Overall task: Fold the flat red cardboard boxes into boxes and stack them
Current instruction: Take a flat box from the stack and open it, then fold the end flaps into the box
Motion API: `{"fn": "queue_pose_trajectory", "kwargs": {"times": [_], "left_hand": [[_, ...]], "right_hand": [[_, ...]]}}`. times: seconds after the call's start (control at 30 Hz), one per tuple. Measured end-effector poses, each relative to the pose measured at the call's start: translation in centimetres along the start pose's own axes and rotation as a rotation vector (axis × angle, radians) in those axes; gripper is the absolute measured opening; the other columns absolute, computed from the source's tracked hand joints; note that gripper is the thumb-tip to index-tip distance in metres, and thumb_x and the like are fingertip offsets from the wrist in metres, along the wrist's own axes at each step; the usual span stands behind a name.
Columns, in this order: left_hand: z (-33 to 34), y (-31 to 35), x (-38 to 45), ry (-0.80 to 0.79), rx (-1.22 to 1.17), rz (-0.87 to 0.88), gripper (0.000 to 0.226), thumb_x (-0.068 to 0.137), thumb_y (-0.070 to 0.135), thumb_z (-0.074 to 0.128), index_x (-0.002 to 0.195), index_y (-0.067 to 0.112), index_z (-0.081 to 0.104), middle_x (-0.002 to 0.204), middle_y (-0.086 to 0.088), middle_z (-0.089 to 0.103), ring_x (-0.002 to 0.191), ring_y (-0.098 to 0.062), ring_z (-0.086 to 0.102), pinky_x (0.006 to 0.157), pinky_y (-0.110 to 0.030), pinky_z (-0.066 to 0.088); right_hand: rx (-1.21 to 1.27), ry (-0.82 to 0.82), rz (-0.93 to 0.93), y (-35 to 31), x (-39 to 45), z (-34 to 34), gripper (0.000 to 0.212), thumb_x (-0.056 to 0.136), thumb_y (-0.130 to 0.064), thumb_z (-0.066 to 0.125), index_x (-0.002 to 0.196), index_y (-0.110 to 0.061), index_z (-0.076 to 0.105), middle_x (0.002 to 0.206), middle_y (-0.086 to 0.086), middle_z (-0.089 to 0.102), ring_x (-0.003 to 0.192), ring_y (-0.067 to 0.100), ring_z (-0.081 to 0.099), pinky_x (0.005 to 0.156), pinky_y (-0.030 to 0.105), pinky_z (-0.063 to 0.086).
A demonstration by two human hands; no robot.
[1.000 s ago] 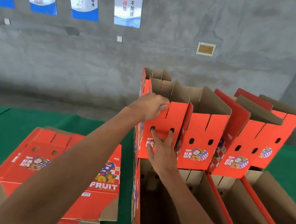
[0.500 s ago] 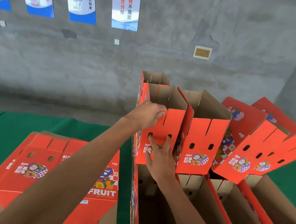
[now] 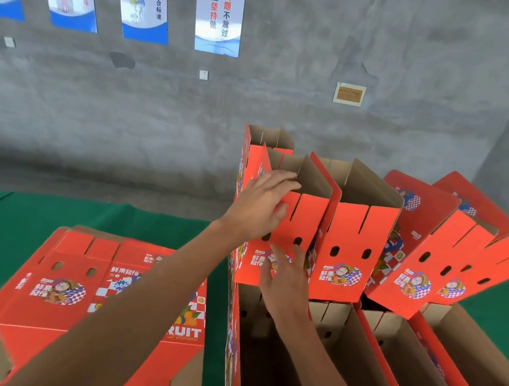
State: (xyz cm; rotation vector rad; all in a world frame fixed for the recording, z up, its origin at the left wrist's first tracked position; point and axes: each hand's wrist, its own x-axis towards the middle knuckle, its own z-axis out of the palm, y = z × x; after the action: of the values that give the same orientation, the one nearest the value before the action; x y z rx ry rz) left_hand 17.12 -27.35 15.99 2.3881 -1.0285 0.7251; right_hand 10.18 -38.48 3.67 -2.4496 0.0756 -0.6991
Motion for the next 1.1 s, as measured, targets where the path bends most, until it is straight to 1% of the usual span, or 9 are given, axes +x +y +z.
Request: {"fn": "queue_pose_trajectory", "kwargs": {"times": [0.1,0.23,0.33,0.43,0.5,0.7,0.87,1.0,1.1], "left_hand": [[0.1,-0.5,-2.1,0.098,-0.048,-0.028,0.053,0.099,0.015,0.056,0.151,0.017,0.046,0.162,0.002,0.037,0.149,-0.017,0.03,0.12,-0.036,0.024],[0.6,-4.5,-9.5,0.103,-0.134,-0.291,0.055,0.1,0.034,0.055,0.152,0.027,0.039,0.155,0.007,0.043,0.139,-0.013,0.042,0.116,-0.037,0.036],[0.6,-10.1,-17.9,-0.154,0.165,-0.692,0.066,0.1,0.043,0.056,0.156,0.02,0.03,0.16,-0.005,0.038,0.148,-0.027,0.033,0.122,-0.05,0.026],[-1.5,-15.7,-27.0,-0.517,0.295,-1.127,0.1,0.095,0.065,0.055,0.163,0.013,0.003,0.171,-0.018,0.002,0.156,-0.045,-0.001,0.122,-0.069,0.003],[-2.8,-17.7,-31.7,-0.612,0.321,-1.246,0.116,0.088,0.079,0.051,0.163,0.013,-0.008,0.17,-0.019,-0.015,0.153,-0.049,-0.015,0.116,-0.076,-0.005],[-3.8,-18.3,-36.7,-0.566,0.42,-1.139,0.143,0.064,0.104,0.04,0.163,0.014,-0.01,0.166,-0.025,-0.021,0.153,-0.048,-0.017,0.118,-0.07,-0.005],[-4.5,-18.0,-39.1,-0.597,0.41,-1.094,0.135,0.071,0.099,0.038,0.163,0.012,-0.006,0.167,-0.027,-0.015,0.153,-0.05,-0.012,0.12,-0.071,0.001],[-5.0,-16.9,-37.8,-0.66,0.422,-1.095,0.119,0.085,0.081,0.051,0.163,0.01,-0.004,0.17,-0.02,-0.008,0.154,-0.051,-0.004,0.115,-0.077,0.009],[-5.4,-14.7,-36.9,-0.619,0.438,-1.063,0.089,0.097,0.042,0.055,0.162,0.008,0.003,0.168,-0.021,0.013,0.152,-0.049,0.018,0.113,-0.075,0.027]], "right_hand": [[0.116,0.076,-0.04,-1.1,-0.9,0.2,0.023,0.103,-0.024,0.054,0.12,-0.016,0.068,0.122,0.004,0.057,0.099,0.017,0.062,0.08,0.029,0.053],[0.204,-0.092,-0.082,-2.9,-2.9,3.4,0.017,0.104,-0.03,0.055,0.115,-0.021,0.064,0.111,-0.009,0.06,0.098,0.002,0.056,0.074,0.012,0.043],[0.293,-0.386,0.062,-3.7,-4.7,7.2,0.02,0.104,-0.035,0.056,0.12,-0.024,0.06,0.109,-0.008,0.064,0.096,0.005,0.067,0.073,0.02,0.055],[0.167,-0.656,0.125,-4.3,-7.3,12.2,0.011,0.103,-0.033,0.054,0.101,-0.022,0.054,0.088,-0.008,0.063,0.073,0.007,0.065,0.057,0.026,0.051],[0.074,-0.754,0.178,-3.6,-9.1,15.0,0.02,0.103,-0.032,0.053,0.094,-0.016,0.06,0.081,-0.004,0.064,0.07,0.011,0.064,0.063,0.031,0.052],[0.096,-0.79,0.387,-2.0,-11.2,18.0,0.036,0.106,-0.041,0.047,0.081,-0.02,0.06,0.079,-0.003,0.063,0.075,0.015,0.062,0.067,0.029,0.042],[0.13,-0.599,0.485,-3.1,-12.1,17.5,0.034,0.103,-0.023,0.054,0.071,-0.013,0.056,0.066,0.003,0.057,0.058,0.018,0.055,0.057,0.027,0.042],[0.326,-0.428,0.482,-4.7,-13.0,14.6,0.031,0.105,-0.033,0.054,0.087,-0.011,0.064,0.079,0.004,0.066,0.069,0.017,0.063,0.063,0.029,0.047],[0.456,-0.398,0.46,-6.8,-14.1,12.3,0.02,0.106,-0.029,0.053,0.118,-0.014,0.059,0.094,-0.009,0.062,0.086,0.008,0.06,0.08,0.031,0.049]]}}
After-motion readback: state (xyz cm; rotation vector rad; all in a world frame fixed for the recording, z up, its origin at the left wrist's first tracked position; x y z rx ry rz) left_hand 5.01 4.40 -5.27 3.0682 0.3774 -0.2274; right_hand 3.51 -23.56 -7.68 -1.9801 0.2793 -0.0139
